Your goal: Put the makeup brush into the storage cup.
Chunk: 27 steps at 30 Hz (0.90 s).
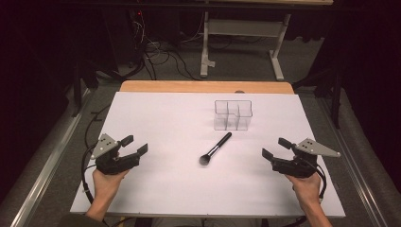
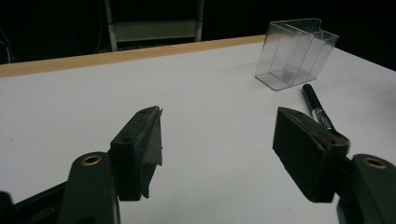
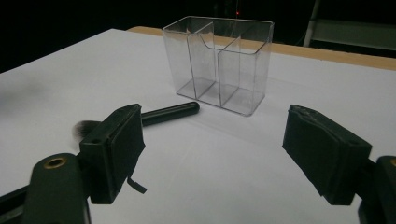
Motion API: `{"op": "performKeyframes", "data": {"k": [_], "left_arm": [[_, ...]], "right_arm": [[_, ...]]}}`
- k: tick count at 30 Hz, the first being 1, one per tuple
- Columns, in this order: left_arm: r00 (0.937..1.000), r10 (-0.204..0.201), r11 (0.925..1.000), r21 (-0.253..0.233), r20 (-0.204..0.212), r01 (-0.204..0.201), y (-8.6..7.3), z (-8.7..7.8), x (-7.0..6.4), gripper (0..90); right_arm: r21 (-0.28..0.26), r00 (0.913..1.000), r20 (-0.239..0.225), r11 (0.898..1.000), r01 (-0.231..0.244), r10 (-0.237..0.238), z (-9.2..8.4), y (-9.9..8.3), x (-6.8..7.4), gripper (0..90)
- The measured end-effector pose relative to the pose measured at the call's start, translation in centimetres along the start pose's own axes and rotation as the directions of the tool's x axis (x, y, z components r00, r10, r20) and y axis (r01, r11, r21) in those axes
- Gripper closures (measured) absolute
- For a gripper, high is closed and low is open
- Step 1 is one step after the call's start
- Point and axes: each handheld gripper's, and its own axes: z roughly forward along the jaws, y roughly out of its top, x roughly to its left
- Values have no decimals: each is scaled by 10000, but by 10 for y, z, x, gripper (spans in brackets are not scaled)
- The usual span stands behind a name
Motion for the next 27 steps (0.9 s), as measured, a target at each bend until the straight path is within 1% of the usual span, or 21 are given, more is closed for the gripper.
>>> {"op": "performKeyframes", "data": {"k": [3,9,12,16,19,27], "left_arm": [[10000,-16,10000,14,-9,16,0,0,0,328],[10000,21,10000,94,-4,-21,-2,1,0,327],[10000,18,10000,98,2,-18,-2,1,0,327],[10000,-20,10000,73,87,19,-1,1,0,324],[10000,-7,10000,73,96,6,-2,1,0,322],[9999,-19,9999,101,99,18,-2,1,0,321]], "right_arm": [[-50,10000,-13,10000,-43,42,0,2,1,217],[-142,9999,-130,9999,79,-80,2,6,3,217],[-160,9995,-212,9996,216,-219,3,10,5,217],[-163,9995,-215,9996,213,-217,5,12,6,217],[-169,9995,-250,9997,186,-190,7,14,7,217],[-177,9987,-392,9994,312,-319,16,20,12,218]]}}
